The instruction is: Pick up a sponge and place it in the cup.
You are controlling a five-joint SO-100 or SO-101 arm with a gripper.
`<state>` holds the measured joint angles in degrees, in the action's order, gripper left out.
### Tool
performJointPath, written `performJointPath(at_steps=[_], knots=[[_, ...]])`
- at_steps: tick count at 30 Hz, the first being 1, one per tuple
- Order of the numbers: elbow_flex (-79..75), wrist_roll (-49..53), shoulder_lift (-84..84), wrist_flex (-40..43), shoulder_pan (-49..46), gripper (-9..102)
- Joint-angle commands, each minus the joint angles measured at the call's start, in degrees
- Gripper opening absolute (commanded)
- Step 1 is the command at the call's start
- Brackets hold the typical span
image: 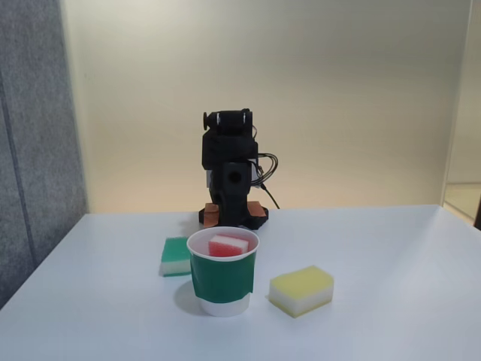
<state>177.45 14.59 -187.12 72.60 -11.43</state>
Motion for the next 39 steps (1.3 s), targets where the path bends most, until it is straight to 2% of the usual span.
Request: performJointPath(at_steps=[1,16,39], knots=[[-0.2,-7.1,0.0,7.0,0.2,0],[-0.3,-8.6,0.0,7.3,5.8,0],[-0.3,-8.6,0.0,7.3,5.9,0]])
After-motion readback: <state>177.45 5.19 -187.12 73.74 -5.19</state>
